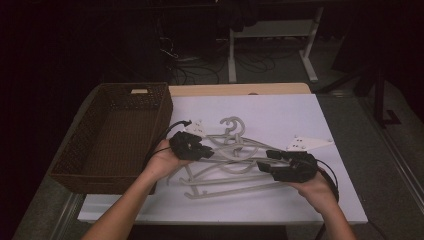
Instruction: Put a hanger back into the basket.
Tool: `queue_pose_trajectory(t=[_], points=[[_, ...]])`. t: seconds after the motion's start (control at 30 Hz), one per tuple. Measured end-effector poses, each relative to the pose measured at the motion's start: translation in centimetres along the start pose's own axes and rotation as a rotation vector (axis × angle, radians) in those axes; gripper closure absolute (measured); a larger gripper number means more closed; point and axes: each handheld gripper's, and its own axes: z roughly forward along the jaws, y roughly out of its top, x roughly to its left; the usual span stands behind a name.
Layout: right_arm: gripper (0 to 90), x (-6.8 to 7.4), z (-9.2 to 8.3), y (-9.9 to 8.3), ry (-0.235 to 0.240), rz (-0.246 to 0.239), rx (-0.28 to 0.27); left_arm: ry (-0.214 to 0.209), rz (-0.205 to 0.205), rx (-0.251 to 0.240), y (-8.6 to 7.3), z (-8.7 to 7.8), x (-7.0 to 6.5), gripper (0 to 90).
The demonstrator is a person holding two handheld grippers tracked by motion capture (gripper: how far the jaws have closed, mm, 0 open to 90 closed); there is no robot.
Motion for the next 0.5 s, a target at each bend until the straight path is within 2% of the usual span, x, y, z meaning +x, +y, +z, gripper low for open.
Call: queue_pose_trajectory(t=[0.17, 0.2, 0.23, 0.3, 0.37, 0.4, 0.43, 0.5], points=[[43.4, 0.3, -0.4, 0.3, -0.003, -0.008, -0.009, 0.062, -0.051, -0.018, 0.6, -2.1, 0.4, 83.2], [43.4, 0.3, -0.4, 0.3, -0.003, -0.008, -0.009, 0.062, -0.051, -0.018, 0.6, -2.1, 0.4, 83.2], [43.4, 0.2, -0.5, 0.3, -0.004, -0.007, -0.011, 0.088, -0.068, -0.021, 0.9, -3.3, 0.7, 83.2], [43.1, 0.1, -0.5, 0.2, -0.006, -0.005, -0.010, 0.121, -0.081, -0.026, 1.1, -4.6, 1.2, 83.2], [42.2, -0.1, -0.5, 0.0, -0.010, -0.001, -0.005, 0.142, -0.093, -0.032, 1.1, -5.9, 1.9, 83.1], [41.5, -0.3, -0.4, -0.1, -0.015, 0.001, -0.002, 0.142, -0.093, -0.032, 1.1, -5.9, 1.9, 83.1], [40.8, -0.4, -0.4, -0.2, -0.018, 0.006, 0.002, 0.163, -0.106, -0.041, 1.0, -7.4, 2.7, 83.1], [39.0, -0.7, -0.3, -0.5, -0.031, 0.014, 0.015, 0.186, -0.126, -0.054, 0.7, -9.0, 3.5, 83.1]])
